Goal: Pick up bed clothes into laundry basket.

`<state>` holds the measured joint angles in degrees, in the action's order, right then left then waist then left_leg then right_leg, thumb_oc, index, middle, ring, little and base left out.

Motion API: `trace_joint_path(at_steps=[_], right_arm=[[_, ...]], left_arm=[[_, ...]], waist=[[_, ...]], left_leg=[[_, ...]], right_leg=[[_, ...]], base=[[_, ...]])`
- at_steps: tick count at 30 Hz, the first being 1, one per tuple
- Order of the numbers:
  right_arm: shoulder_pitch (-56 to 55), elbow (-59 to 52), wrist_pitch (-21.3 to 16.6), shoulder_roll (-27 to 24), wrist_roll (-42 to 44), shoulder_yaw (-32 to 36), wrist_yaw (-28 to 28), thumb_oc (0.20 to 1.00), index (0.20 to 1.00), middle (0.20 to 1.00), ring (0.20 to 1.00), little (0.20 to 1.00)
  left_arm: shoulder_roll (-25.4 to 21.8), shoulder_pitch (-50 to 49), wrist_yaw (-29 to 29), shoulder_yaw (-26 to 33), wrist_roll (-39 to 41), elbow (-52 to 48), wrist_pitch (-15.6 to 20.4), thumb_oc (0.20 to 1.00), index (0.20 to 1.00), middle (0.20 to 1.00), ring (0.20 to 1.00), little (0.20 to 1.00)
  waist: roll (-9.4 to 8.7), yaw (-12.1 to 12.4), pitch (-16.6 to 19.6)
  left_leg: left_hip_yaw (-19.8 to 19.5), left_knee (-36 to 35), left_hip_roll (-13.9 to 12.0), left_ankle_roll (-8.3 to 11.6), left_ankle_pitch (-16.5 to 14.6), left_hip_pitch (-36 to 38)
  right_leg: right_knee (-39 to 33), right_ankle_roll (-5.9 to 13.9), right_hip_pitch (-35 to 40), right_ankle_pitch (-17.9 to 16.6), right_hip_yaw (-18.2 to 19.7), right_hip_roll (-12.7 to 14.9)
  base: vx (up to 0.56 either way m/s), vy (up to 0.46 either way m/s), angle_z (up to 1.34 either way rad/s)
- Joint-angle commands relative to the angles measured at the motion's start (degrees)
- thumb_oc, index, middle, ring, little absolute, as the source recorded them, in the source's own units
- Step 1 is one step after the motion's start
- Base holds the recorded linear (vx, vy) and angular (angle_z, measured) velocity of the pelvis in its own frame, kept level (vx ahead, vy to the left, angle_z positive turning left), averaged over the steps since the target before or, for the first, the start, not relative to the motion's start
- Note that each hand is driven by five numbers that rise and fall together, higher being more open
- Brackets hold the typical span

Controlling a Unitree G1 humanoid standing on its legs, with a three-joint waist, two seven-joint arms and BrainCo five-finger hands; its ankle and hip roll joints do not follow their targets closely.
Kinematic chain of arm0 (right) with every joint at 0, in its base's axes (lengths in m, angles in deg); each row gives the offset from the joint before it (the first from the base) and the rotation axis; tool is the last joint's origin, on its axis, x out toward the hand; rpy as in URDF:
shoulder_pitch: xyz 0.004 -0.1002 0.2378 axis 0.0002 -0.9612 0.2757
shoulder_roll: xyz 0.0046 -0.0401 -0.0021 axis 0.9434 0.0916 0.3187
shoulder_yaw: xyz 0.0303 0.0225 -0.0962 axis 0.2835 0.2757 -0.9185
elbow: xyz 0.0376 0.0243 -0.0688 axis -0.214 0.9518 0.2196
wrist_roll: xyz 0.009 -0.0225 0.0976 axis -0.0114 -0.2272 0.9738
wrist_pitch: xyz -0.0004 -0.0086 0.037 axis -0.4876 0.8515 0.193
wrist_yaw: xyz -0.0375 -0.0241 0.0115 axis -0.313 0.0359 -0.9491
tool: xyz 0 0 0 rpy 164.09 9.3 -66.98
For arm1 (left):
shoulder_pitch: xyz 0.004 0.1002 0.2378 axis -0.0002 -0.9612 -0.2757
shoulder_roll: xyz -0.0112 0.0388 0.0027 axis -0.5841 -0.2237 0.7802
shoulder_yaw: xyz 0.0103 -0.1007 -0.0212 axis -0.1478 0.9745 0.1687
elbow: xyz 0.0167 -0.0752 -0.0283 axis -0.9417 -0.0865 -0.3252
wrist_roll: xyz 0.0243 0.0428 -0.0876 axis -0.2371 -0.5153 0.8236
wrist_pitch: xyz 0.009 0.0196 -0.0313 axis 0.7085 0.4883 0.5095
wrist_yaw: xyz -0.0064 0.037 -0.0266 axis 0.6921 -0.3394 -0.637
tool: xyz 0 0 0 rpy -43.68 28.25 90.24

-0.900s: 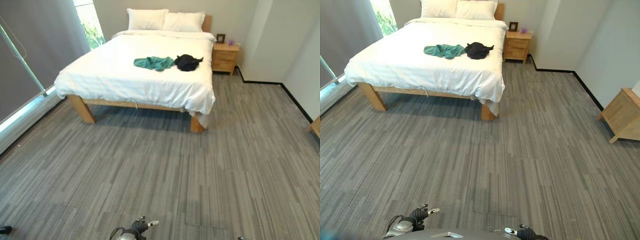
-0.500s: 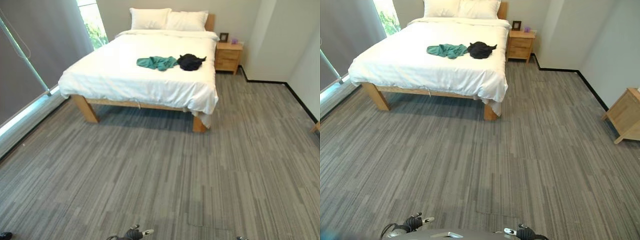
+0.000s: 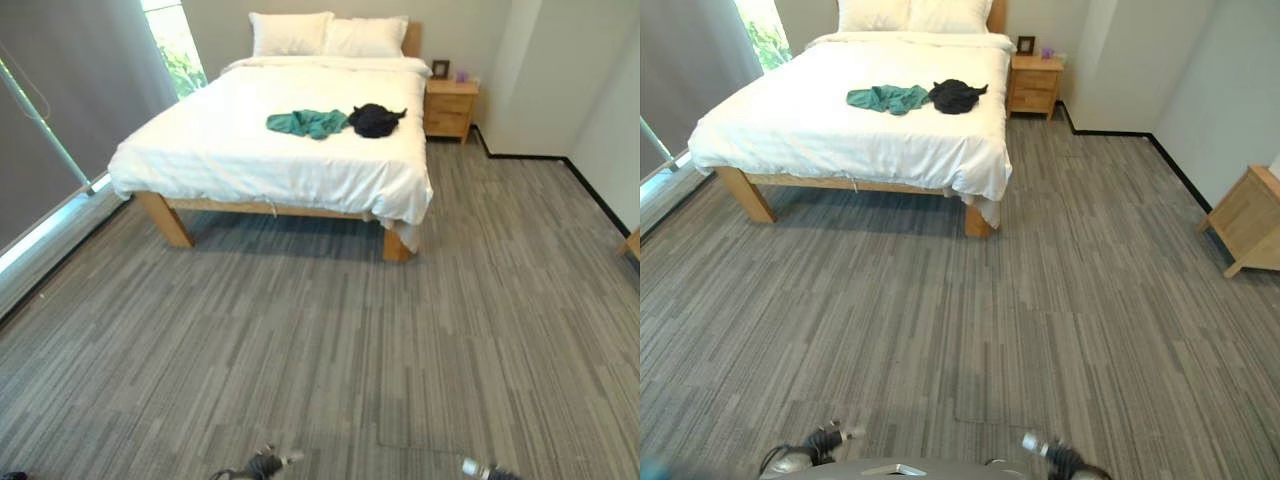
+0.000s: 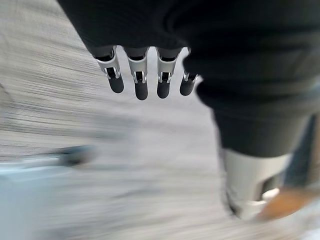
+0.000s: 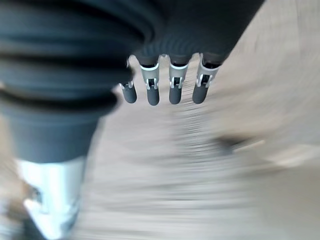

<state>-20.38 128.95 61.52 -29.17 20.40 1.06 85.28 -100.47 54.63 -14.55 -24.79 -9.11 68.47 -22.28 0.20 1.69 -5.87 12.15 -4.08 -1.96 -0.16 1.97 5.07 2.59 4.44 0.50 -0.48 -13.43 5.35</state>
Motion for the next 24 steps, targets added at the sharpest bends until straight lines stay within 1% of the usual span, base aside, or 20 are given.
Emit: trace_joint_path(at_steps=[1,2,3,4,6,7,10,11,13,14,15,18,20,21,23,24], right_arm=[[3.18,-11.33,-5.03,-1.71,6.28,-1.61,-0.61,1.000,1.000,1.000,1.000,1.000],[2.85,-16.20,-5.31,-2.83,4.71,-1.42,-1.13,1.000,1.000,1.000,1.000,1.000],[2.71,-16.42,-5.21,-2.77,4.62,-1.41,-1.26,1.000,1.000,1.000,1.000,1.000],[2.01,-21.81,-5.05,-4.74,1.66,-1.21,-1.47,1.000,1.000,1.000,1.000,1.000],[-0.05,-32.01,-6.08,-6.25,-1.44,1.30,-1.89,1.000,1.000,1.000,1.000,1.000],[-1.44,-33.72,-6.58,-5.97,-2.89,2.63,-2.13,1.000,1.000,1.000,1.000,1.000],[-2.72,-37.65,-7.57,-4.90,-5.87,4.32,-2.81,1.000,1.000,1.000,1.000,1.000],[-2.99,-40.22,-7.76,-4.34,-6.61,3.86,-2.71,1.000,1.000,1.000,1.000,1.000],[-3.58,-41.25,-7.76,-3.95,-8.03,3.70,-2.85,1.000,1.000,1.000,1.000,1.000],[-3.90,-43.45,-7.25,-4.26,-13.12,1.88,-2.73,1.000,1.000,1.000,1.000,1.000],[-3.73,-44.81,-6.99,-5.05,-16.42,0.44,-2.83,1.000,1.000,1.000,1.000,1.000],[-3.80,-48.23,-6.08,-7.05,-24.07,-2.78,-0.79,1.000,1.000,1.000,1.000,1.000],[-4.12,-48.84,-5.72,-7.15,-25.54,-3.15,-0.50,1.000,1.000,1.000,1.000,1.000],[-3.64,-49.20,-4.82,-8.09,-29.46,-4.34,-0.99,1.000,1.000,1.000,1.000,1.000],[-3.41,-49.40,-4.62,-8.04,-29.75,-4.59,-1.12,1.000,1.000,1.000,1.000,1.000],[-3.15,-49.19,-4.65,-7.08,-27.18,-5.00,-0.82,1.000,1.000,1.000,1.000,1.000]], left_arm=[[-6.67,4.67,-3.01,0.95,1.52,-10.70,3.51,1.000,1.000,1.000,1.000,1.000],[-7.80,5.22,-2.35,1.14,3.56,-13.66,3.64,1.000,1.000,1.000,1.000,1.000],[-7.84,5.15,-2.34,1.14,3.60,-13.74,3.58,1.000,1.000,1.000,1.000,1.000],[-8.79,5.52,-1.22,0.85,6.29,-17.63,3.28,1.000,1.000,1.000,1.000,1.000],[-10.37,5.42,-0.21,0.50,4.05,-25.66,3.06,1.000,1.000,1.000,1.000,1.000],[-10.04,4.62,-0.10,0.62,3.04,-28.08,3.19,1.000,1.000,1.000,1.000,1.000],[-8.65,3.36,1.57,0.22,4.85,-34.26,3.76,1.000,1.000,1.000,1.000,1.000],[-7.76,2.97,1.54,0.14,5.43,-35.38,3.90,1.000,1.000,1.000,1.000,1.000],[-6.91,2.41,1.37,0.12,5.20,-36.22,3.73,1.000,1.000,1.000,1.000,1.000],[-5.35,1.67,1.59,-0.19,6.26,-37.36,3.58,1.000,1.000,1.000,1.000,1.000],[-4.74,1.59,1.62,-0.74,6.63,-37.44,3.31,1.000,1.000,1.000,1.000,1.000],[-4.75,0.34,2.71,-1.75,3.52,-38.95,2.66,1.000,1.000,1.000,1.000,1.000],[-4.37,-0.14,3.07,-2.13,3.34,-38.98,2.50,1.000,1.000,1.000,1.000,1.000],[-4.00,-0.21,3.28,-2.69,3.34,-39.07,2.26,1.000,1.000,1.000,1.000,1.000],[-3.97,-0.20,3.15,-2.65,3.18,-39.27,2.18,1.000,1.000,1.000,1.000,1.000],[-4.29,-0.07,2.56,-2.55,1.50,-39.72,2.22,1.000,1.000,1.000,1.000,1.000]], waist=[[-2.86,-0.26,-2.81],[-3.08,-0.40,-2.99],[-3.09,-0.32,-2.95],[-3.14,-0.23,-2.73],[-3.07,-0.42,-2.51],[-2.96,-0.50,-2.32],[-2.77,-0.73,-1.69],[-2.77,-0.75,-1.57],[-2.80,-0.82,-1.47],[-2.86,-0.67,-1.45],[-2.86,-0.62,-1.51],[-2.93,-0.29,-1.62],[-2.92,-0.29,-1.63],[-2.96,-0.11,-1.52],[-2.95,-0.06,-1.55],[-2.94,0.05,-1.55]], left_leg=[[-1.65,-0.92,0.69,1.90,-0.60,-1.20],[-1.75,-0.92,0.65,1.83,-0.44,-1.50],[-1.68,-0.92,0.63,1.83,-0.47,-1.49],[-1.60,-0.92,0.74,1.71,-0.47,-1.33],[-1.92,-0.92,0.81,1.73,-0.72,-0.91],[-2.21,-0.92,0.86,1.68,-0.94,-0.53],[-2.92,-0.92,0.86,1.66,-1.41,0.54],[-2.97,-0.92,0.87,1.70,-1.45,0.73],[-3.19,-0.92,0.86,1.73,-1.52,0.97],[-3.49,-0.92,0.77,1.77,-1.53,1.09],[-3.66,-0.92,0.77,1.80,-1.50,1.12],[-4.12,-0.92,0.74,1.83,-1.57,1.17],[-4.34,-0.92,0.77,1.81,-1.63,1.31],[-4.40,-0.92,0.80,1.79,-1.75,1.45],[-4.43,-0.92,0.77,1.77,-1.78,1.48],[-4.43,-0.92,0.76,1.79,-1.84,1.49]], right_leg=[[-3.65,5.99,3.51,-2.03,2.13,3.34],[-3.60,5.99,2.84,-1.97,3.65,2.94],[-3.53,5.99,2.78,-1.94,3.74,2.93],[-3.61,5.80,3.19,-1.79,4.45,2.92],[-3.69,5.58,4.02,-1.31,4.06,2.81],[-3.81,5.47,4.56,-0.99,3.74,2.74],[-4.55,5.18,6.16,-0.39,2.21,2.63],[-4.77,5.06,6.48,-0.23,1.82,2.56],[-4.92,4.98,6.93,-0.03,1.38,2.50],[-4.95,4.78,7.28,0.25,1.02,2.37],[-4.92,4.74,7.40,0.35,0.90,2.34],[-5.16,4.60,7.98,0.77,0.46,2.21],[-5.35,4.60,8.30,0.86,0.21,2.20],[-5.67,4.63,8.66,0.87,0.03,2.23],[-5.82,4.65,8.82,0.87,-0.09,2.26],[-6.12,4.74,8.88,0.72,-0.23,2.34]], base=[[-0.04,-0.031,-0.04],[0.00,0.000,0.00],[0.03,-0.023,-0.04],[0.06,-0.022,-0.01],[0.09,-0.028,-0.02],[0.10,-0.022,0.01],[0.10,-0.021,0.07],[0.08,-0.031,0.14],[0.05,-0.030,0.18],[0.03,-0.036,0.13],[0.03,-0.045,0.06],[0.02,-0.022,0.06],[0.02,-0.012,0.13],[0.03,-0.005,0.12],[0.01,-0.003,0.04],[0.00,0.000,0.00]])
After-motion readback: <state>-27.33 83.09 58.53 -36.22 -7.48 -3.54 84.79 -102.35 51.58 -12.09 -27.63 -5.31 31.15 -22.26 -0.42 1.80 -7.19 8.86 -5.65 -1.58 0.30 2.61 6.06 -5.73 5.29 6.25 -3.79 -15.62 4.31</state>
